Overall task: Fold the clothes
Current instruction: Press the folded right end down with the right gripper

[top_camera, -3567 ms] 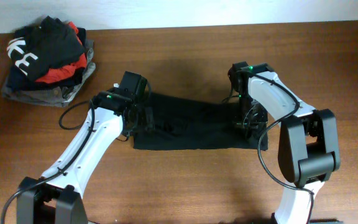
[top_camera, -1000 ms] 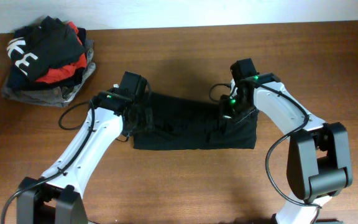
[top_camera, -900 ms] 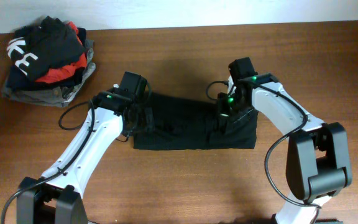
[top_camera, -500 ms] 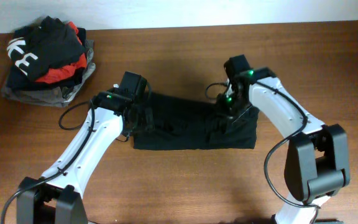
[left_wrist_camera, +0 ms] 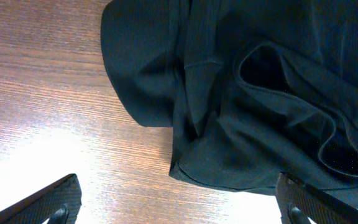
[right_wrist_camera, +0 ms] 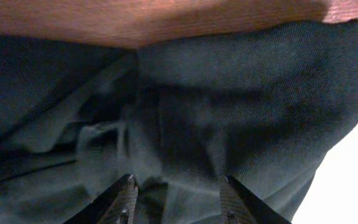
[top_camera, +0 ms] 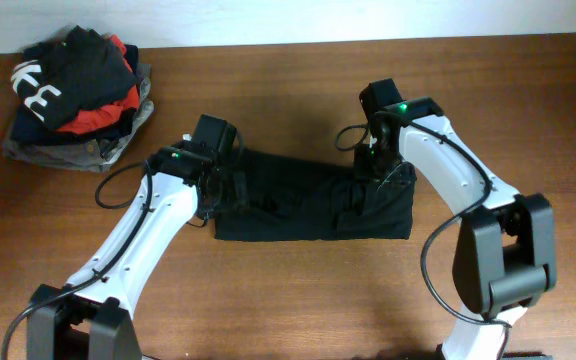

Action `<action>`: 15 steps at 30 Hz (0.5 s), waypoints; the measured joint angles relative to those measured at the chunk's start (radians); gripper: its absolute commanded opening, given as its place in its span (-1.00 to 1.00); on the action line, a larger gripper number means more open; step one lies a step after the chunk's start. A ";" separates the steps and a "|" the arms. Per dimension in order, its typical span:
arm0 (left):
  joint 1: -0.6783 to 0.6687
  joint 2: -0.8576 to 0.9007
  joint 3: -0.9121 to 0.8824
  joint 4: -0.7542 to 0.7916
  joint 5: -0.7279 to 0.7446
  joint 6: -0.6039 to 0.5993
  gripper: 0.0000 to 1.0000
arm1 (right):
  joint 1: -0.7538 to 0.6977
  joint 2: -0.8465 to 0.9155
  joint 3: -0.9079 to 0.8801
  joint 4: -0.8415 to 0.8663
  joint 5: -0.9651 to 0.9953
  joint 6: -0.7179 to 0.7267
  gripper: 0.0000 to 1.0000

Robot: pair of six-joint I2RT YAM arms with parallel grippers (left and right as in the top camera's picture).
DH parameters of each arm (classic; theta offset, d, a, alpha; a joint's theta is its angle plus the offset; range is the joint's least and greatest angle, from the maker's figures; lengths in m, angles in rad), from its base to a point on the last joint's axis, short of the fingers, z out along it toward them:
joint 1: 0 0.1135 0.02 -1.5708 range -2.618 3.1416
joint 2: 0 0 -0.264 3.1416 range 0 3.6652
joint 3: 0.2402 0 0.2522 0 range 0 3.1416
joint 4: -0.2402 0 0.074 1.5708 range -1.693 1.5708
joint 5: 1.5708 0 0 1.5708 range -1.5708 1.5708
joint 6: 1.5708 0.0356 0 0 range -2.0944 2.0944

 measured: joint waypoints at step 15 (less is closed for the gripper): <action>0.000 0.000 0.000 0.000 0.000 0.000 0.98 | 0.000 0.039 0.000 0.001 0.014 0.003 -0.45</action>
